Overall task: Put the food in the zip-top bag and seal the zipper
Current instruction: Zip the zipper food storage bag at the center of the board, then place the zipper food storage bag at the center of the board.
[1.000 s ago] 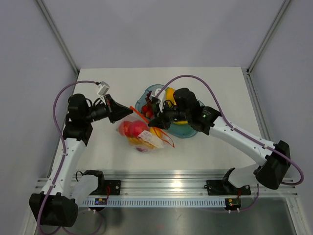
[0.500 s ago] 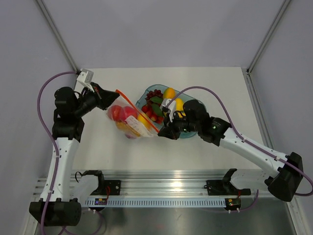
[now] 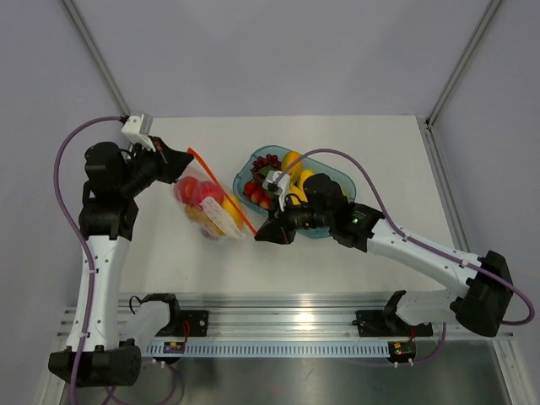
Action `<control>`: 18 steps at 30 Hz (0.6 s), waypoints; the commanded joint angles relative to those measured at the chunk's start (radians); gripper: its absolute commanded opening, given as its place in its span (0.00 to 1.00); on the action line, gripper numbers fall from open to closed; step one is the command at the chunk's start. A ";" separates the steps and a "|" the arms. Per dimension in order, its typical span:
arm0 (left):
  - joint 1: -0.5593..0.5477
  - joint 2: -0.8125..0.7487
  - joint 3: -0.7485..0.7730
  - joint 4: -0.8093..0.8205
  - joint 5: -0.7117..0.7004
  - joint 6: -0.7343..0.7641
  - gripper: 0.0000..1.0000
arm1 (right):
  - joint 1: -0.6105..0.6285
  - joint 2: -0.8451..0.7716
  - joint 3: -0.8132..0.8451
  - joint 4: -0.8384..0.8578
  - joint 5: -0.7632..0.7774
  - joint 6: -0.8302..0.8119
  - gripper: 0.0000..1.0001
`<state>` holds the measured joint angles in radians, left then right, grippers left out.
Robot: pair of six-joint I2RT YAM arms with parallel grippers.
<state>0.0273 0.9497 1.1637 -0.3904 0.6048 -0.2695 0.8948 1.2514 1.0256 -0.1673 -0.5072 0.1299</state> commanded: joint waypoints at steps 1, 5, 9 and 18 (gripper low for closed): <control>0.022 0.011 0.125 0.006 -0.224 0.093 0.00 | 0.070 0.100 0.080 0.051 -0.088 0.082 0.00; 0.031 0.052 0.209 -0.092 -0.338 0.151 0.00 | 0.127 0.242 0.162 0.155 -0.140 0.134 0.00; 0.029 0.127 0.303 -0.163 -0.448 0.216 0.00 | 0.144 0.338 0.229 0.278 -0.162 0.197 0.00; 0.029 0.421 0.419 -0.079 -0.504 0.210 0.26 | 0.118 0.557 0.482 0.230 0.068 0.191 0.28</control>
<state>0.0441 1.2671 1.4899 -0.6201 0.1772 -0.0692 1.0145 1.7481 1.3819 0.1158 -0.5064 0.3180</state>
